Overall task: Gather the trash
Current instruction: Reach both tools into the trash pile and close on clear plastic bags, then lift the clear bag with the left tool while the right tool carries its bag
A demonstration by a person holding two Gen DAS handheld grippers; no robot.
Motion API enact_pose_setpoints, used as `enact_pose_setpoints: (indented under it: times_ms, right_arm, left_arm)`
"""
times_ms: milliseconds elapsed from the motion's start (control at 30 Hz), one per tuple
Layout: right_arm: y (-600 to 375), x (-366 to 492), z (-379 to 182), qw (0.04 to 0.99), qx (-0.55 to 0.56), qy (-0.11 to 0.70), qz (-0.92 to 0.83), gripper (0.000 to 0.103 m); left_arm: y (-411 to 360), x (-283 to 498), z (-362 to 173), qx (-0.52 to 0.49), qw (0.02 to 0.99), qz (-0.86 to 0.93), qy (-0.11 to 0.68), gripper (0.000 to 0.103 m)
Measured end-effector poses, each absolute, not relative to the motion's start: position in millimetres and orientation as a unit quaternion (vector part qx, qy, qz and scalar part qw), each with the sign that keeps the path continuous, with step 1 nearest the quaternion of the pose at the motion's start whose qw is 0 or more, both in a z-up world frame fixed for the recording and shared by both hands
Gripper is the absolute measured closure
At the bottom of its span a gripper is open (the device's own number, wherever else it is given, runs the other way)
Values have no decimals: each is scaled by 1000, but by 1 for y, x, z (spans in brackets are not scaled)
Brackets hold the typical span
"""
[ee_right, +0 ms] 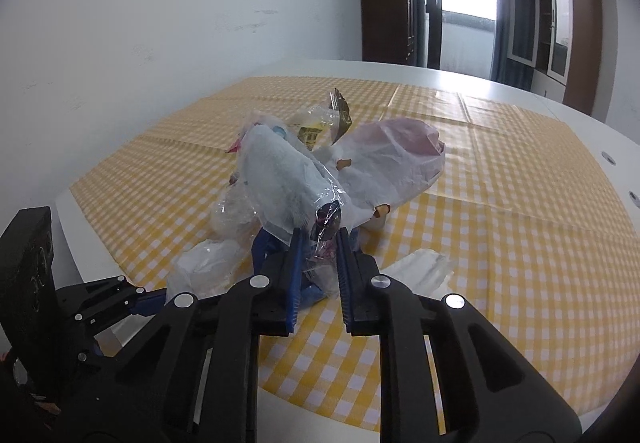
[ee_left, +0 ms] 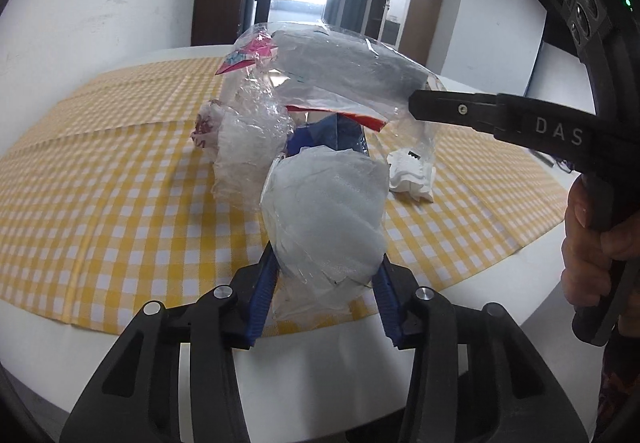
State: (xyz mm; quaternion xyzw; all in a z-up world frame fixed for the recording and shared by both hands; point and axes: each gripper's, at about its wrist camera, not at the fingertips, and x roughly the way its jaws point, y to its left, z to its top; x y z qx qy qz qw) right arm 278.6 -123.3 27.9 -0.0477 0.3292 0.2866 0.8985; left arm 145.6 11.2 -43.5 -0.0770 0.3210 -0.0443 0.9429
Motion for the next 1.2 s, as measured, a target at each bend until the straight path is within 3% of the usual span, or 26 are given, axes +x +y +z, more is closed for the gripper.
enact_pose_setpoints:
  times_ms: [600, 1200]
  right_arm:
    - [-167, 179, 54, 920, -7, 283, 270, 88]
    - [-207, 65, 5, 914, 21, 308, 262, 89]
  left_arm:
    - [12, 66, -5, -95, 957, -60, 266, 59]
    - [-20, -35, -26, -60, 956, -93, 273, 60]
